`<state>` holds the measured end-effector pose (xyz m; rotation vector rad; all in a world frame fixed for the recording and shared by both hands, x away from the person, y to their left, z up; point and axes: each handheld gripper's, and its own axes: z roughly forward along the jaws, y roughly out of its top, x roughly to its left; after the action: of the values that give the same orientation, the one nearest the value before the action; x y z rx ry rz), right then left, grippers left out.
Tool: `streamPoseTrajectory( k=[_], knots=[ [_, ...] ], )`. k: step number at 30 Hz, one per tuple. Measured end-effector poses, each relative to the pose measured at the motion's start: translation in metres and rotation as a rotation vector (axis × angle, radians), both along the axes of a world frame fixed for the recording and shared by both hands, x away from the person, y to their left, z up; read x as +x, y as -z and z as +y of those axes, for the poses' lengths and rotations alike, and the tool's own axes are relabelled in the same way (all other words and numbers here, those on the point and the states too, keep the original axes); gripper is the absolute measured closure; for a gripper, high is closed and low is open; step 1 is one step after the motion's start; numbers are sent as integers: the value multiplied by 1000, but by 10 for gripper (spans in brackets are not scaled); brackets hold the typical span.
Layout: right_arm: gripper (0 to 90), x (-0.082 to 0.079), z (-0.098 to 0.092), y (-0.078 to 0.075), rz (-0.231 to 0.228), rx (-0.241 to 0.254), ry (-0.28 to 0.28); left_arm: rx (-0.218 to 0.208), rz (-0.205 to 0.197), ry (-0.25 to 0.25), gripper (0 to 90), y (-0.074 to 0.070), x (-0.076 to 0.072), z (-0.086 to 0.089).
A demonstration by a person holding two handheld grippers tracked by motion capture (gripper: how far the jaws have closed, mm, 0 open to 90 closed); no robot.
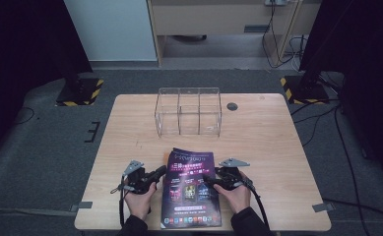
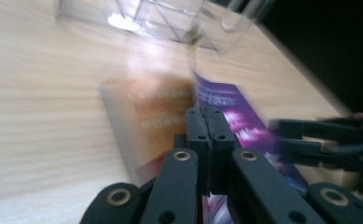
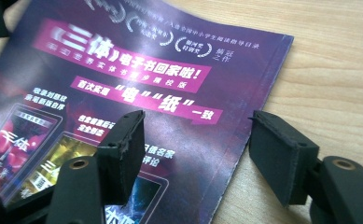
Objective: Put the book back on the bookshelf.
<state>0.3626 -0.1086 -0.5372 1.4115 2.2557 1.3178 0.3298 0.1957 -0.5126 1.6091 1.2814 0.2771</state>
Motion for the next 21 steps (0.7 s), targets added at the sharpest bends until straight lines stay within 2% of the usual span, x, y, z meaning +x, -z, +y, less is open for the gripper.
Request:
streamPoseTrajectory(
  k=[2, 4, 7, 11, 15, 21],
  knots=[
    [369, 0, -1, -1, 13, 6, 2, 19, 1, 10, 891, 3, 0, -7],
    [364, -1, -1, -1, 9, 3, -7, 67, -3, 7, 852, 4, 0, -13],
    [349, -2, -1, 0, 10, 4, -10, 99, 9, -16, 759, 5, -1, -14],
    [322, -3, 0, -1, 6, -5, -19, 117, 44, -39, 650, 10, -1, -12],
    [296, -3, -1, -1, -3, -16, -16, 157, 54, -47, 550, 13, -1, -12],
    [275, -4, -1, -1, -8, -32, -11, 201, 75, -50, 452, 18, -2, -13]
  ],
)
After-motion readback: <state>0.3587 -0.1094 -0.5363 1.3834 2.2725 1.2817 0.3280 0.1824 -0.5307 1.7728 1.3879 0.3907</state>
